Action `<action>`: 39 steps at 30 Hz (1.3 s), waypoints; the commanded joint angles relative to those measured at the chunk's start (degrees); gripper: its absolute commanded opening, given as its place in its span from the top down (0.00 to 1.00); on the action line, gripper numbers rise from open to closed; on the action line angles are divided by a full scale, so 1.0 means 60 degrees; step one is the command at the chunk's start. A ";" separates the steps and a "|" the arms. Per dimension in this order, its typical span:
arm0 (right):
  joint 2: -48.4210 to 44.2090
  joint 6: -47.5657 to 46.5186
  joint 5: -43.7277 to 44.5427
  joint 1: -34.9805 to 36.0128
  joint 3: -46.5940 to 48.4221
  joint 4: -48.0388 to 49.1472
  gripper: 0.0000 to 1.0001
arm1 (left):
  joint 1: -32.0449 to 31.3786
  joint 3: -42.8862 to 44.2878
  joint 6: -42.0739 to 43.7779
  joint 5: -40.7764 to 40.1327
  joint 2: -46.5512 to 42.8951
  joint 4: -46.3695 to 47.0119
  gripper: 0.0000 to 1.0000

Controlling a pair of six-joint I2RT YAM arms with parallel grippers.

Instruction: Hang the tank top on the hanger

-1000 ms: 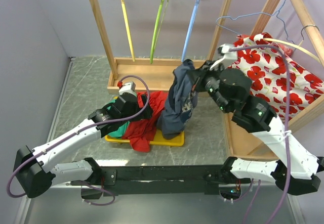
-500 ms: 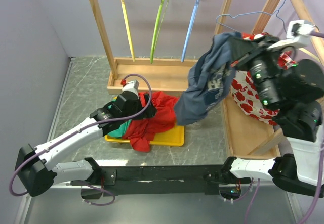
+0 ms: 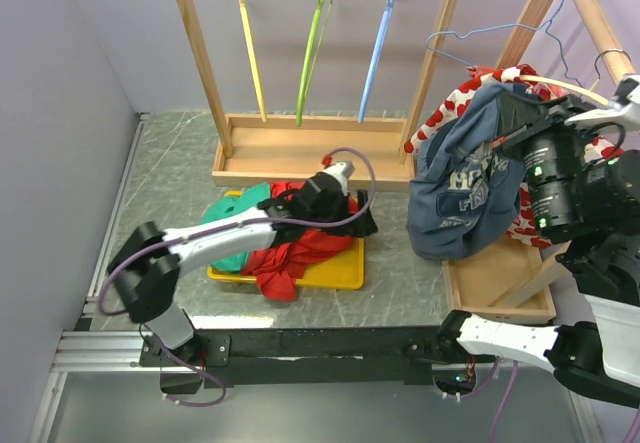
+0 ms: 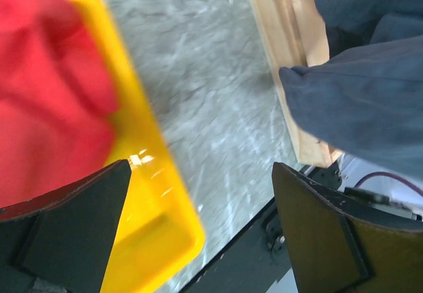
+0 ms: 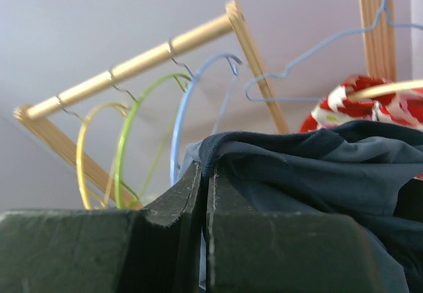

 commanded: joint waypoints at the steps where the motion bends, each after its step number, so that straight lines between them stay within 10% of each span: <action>1: -0.0386 0.0438 0.0237 0.0035 -0.0731 0.0000 1.00 | -0.0137 0.1038 -0.0224 0.0786 0.1293 0.0989 0.05; 18: -0.1002 0.1362 -0.0247 0.0035 -0.2110 -0.0425 1.00 | -0.0796 0.2770 -0.1072 0.1124 0.4476 0.1356 0.01; 39: -0.1031 0.1728 -0.0804 0.0035 -0.2974 -0.0337 1.00 | 0.1737 -0.2485 -0.1146 -0.1747 0.0876 -0.0402 0.01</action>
